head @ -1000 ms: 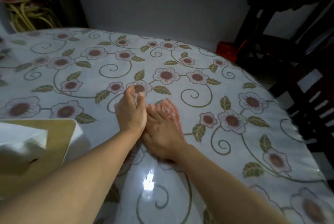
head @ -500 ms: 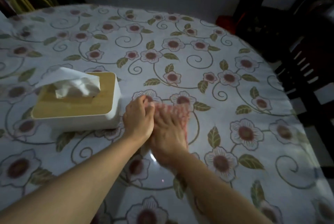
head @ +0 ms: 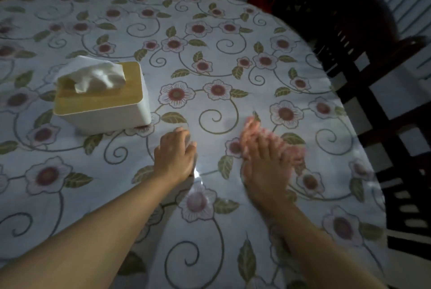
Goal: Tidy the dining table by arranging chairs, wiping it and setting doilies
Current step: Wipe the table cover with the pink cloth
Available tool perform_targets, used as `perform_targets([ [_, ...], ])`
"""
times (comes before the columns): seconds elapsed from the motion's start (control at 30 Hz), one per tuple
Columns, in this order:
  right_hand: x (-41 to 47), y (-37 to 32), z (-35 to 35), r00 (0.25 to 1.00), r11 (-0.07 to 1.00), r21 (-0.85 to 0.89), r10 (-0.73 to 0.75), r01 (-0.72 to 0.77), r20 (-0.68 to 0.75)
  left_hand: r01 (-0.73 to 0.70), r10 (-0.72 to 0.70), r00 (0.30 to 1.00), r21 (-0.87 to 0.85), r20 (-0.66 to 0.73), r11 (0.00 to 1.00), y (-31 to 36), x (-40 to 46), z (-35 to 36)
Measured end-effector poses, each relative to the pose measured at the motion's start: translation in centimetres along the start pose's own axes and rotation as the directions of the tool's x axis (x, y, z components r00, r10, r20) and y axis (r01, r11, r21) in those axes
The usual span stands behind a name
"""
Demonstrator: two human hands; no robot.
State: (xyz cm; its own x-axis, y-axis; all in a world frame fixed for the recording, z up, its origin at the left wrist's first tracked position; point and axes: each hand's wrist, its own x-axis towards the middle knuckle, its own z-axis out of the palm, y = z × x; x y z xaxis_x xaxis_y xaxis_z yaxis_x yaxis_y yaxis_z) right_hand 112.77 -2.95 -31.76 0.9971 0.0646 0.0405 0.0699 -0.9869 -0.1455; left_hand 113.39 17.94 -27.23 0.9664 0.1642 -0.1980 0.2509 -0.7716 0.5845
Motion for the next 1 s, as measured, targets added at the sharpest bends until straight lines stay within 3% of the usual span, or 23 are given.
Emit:
perform_targets([
  [0.1,-8.8,-4.7,0.9,0.958,0.953,0.096,-0.286,0.288,-0.035,-0.032,0.032,0.999,0.003,0.017,0.999,0.4,-2.2,0.5],
  [0.23,-15.4,-4.0,-0.1,0.874,0.86,0.183,-0.486,0.477,0.004,-0.1,0.084,0.984,0.095,0.156,0.99,0.9,-4.8,1.4],
  [0.27,-15.5,-2.4,-0.4,0.898,0.888,0.162,-0.439,0.431,0.017,-0.13,0.108,0.979,0.128,0.172,0.983,0.8,-5.3,1.7],
  [0.33,-15.0,1.5,-1.2,0.985,0.982,0.093,-0.169,0.164,0.046,-0.175,0.143,0.973,0.173,0.183,0.969,0.9,-6.5,2.1],
  [0.43,-13.7,7.5,-2.5,0.984,0.983,0.034,0.179,-0.179,0.003,-0.205,0.16,0.965,0.22,0.207,0.954,0.9,-8.5,2.7],
  [0.6,-14.7,6.4,-2.6,0.943,0.943,-0.011,0.333,-0.333,0.011,-0.229,0.188,0.964,0.224,0.189,0.947,0.4,-12.1,3.3],
  [0.67,-17.8,3.5,-2.1,0.982,0.981,-0.029,0.191,-0.191,0.009,-0.228,0.194,0.967,0.217,0.165,0.949,0.2,-14.0,3.4],
  [0.73,-22.2,1.2,-1.6,0.995,0.997,0.028,-0.076,0.075,0.064,-0.209,0.177,0.973,0.234,0.152,0.95,0.2,-16.2,3.5],
  [0.8,-26.4,0.2,-1.6,0.949,0.949,0.116,-0.303,0.293,0.086,-0.181,0.144,0.977,0.244,0.158,0.953,0.3,-18.6,3.6],
  [0.87,-29.2,1.2,-1.8,0.9,0.899,0.152,-0.427,0.411,0.087,-0.15,0.113,0.98,0.238,0.161,0.96,0.3,-21.0,3.8],
  [0.93,-30.1,3.7,-2.4,0.912,0.91,0.164,-0.399,0.38,0.096,-0.13,0.094,0.982,0.226,0.166,0.965,0.0,-23.4,4.1],
  [1.0,-29.8,7.0,-3.0,0.972,0.969,0.124,-0.223,0.214,0.067,-0.122,0.084,0.982,0.233,0.17,0.965,-0.5,-25.6,4.3],
])
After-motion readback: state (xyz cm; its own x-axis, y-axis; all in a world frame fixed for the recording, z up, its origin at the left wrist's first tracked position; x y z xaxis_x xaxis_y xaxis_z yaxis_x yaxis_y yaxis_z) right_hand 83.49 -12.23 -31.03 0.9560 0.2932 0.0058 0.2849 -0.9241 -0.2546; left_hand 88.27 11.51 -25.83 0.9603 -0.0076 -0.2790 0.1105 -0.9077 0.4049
